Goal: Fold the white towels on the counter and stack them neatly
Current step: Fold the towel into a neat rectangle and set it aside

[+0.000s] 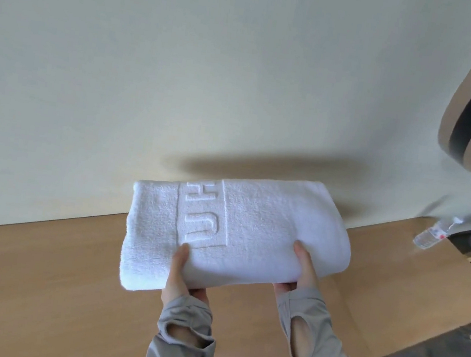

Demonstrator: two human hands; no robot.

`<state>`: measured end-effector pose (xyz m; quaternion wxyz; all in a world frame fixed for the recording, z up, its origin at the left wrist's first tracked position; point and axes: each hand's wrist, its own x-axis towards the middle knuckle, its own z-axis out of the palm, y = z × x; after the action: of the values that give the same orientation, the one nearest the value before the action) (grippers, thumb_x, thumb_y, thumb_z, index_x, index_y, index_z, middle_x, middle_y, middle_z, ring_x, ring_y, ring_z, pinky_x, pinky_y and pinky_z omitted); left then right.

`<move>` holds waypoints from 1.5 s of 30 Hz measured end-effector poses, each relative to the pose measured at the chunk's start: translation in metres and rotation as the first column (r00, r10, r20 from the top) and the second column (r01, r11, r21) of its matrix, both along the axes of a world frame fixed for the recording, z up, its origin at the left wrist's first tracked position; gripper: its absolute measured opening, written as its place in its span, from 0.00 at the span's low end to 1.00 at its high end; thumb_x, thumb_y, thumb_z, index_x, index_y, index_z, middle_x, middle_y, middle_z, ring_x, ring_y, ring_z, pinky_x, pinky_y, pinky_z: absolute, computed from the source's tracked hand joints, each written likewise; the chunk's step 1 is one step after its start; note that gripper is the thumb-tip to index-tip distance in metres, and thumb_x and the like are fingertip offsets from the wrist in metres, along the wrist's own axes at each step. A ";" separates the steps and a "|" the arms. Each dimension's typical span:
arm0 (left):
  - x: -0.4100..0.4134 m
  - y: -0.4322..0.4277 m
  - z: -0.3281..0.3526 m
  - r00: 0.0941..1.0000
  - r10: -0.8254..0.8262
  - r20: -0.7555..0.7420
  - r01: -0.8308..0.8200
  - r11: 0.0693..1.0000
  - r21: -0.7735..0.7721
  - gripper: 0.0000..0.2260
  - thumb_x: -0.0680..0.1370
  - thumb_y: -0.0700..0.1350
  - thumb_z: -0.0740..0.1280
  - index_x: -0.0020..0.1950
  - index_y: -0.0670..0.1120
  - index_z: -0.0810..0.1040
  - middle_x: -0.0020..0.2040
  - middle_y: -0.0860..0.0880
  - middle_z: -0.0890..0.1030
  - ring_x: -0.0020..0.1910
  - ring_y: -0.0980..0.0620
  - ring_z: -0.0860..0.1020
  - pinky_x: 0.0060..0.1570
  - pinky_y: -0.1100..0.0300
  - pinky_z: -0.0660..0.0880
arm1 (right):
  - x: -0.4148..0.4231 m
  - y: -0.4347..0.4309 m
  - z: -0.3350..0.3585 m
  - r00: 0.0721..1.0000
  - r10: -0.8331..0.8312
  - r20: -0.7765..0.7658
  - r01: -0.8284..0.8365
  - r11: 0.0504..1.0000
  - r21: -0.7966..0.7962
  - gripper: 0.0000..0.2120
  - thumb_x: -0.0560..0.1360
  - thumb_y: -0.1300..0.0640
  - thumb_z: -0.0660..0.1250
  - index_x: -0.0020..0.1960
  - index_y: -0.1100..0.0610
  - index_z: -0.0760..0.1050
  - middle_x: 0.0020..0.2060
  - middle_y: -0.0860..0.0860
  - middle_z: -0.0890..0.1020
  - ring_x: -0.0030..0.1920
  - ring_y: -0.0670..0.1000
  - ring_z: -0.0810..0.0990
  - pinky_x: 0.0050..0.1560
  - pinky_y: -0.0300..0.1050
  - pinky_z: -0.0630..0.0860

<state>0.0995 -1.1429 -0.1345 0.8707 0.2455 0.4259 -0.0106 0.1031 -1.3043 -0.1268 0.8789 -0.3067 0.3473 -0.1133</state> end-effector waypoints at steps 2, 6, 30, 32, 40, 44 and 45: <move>0.014 -0.014 -0.010 1.000 0.011 0.004 -0.011 1.000 -0.009 0.23 0.67 0.48 0.75 0.58 0.42 0.77 0.56 0.45 0.81 0.53 0.47 0.80 0.60 0.52 0.74 | 0.019 -0.015 -0.011 0.999 0.041 0.000 -0.041 0.999 0.010 0.18 0.66 0.57 0.74 0.54 0.57 0.78 0.47 0.52 0.85 0.48 0.52 0.84 0.50 0.51 0.79; 0.036 -0.032 -0.035 0.999 0.012 -0.039 -0.011 1.000 0.005 0.18 0.66 0.50 0.75 0.51 0.43 0.77 0.52 0.45 0.82 0.50 0.49 0.81 0.56 0.55 0.75 | 0.050 -0.034 -0.040 0.995 0.093 -0.020 -0.092 0.995 0.041 0.25 0.61 0.56 0.76 0.57 0.59 0.77 0.50 0.54 0.84 0.50 0.54 0.83 0.51 0.51 0.78; 0.078 -0.039 -0.053 0.956 -0.108 -0.274 0.131 0.989 0.064 0.22 0.64 0.47 0.77 0.51 0.39 0.73 0.47 0.41 0.79 0.43 0.44 0.80 0.50 0.51 0.77 | 0.105 -0.074 -0.076 0.870 0.168 -0.464 -0.270 0.949 -0.162 0.34 0.65 0.54 0.77 0.66 0.59 0.68 0.60 0.54 0.77 0.52 0.53 0.77 0.51 0.45 0.75; 0.081 -0.036 -0.054 0.955 -0.099 -0.280 0.127 0.989 0.081 0.26 0.63 0.48 0.78 0.55 0.40 0.72 0.48 0.41 0.79 0.45 0.45 0.79 0.51 0.51 0.77 | 0.107 -0.073 -0.075 0.884 0.174 -0.435 -0.258 0.955 -0.143 0.33 0.65 0.55 0.77 0.66 0.58 0.68 0.59 0.53 0.77 0.50 0.52 0.77 0.50 0.45 0.75; 0.075 -0.031 -0.048 0.931 -0.190 -0.312 0.253 0.951 0.176 0.37 0.60 0.62 0.75 0.60 0.40 0.72 0.57 0.41 0.78 0.56 0.43 0.77 0.59 0.50 0.74 | 0.107 -0.061 -0.076 0.751 -0.098 -0.652 -0.389 0.733 -0.558 0.56 0.55 0.40 0.79 0.71 0.61 0.55 0.65 0.58 0.68 0.64 0.60 0.68 0.64 0.58 0.68; 0.054 -0.023 -0.044 0.860 0.026 -0.510 0.435 0.485 0.758 0.44 0.68 0.66 0.66 0.75 0.44 0.55 0.75 0.41 0.57 0.73 0.40 0.58 0.69 0.43 0.56 | 0.098 -0.063 -0.070 0.885 -0.236 -0.402 -0.363 0.192 -0.912 0.47 0.65 0.41 0.74 0.74 0.57 0.55 0.73 0.58 0.60 0.72 0.60 0.59 0.65 0.64 0.59; 0.050 -0.023 -0.042 0.921 0.048 -0.387 0.365 0.247 0.898 0.40 0.72 0.62 0.66 0.76 0.46 0.53 0.76 0.42 0.53 0.75 0.41 0.53 0.70 0.43 0.52 | 0.098 -0.062 -0.068 0.934 -0.198 -0.297 -0.304 -0.006 -0.953 0.40 0.70 0.42 0.69 0.74 0.57 0.58 0.73 0.57 0.61 0.72 0.59 0.60 0.65 0.62 0.60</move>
<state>0.1497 -1.1654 -0.1762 0.4493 0.7579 0.4580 0.1181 0.2011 -1.3660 -0.1948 0.3252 -0.8654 0.3005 -0.2346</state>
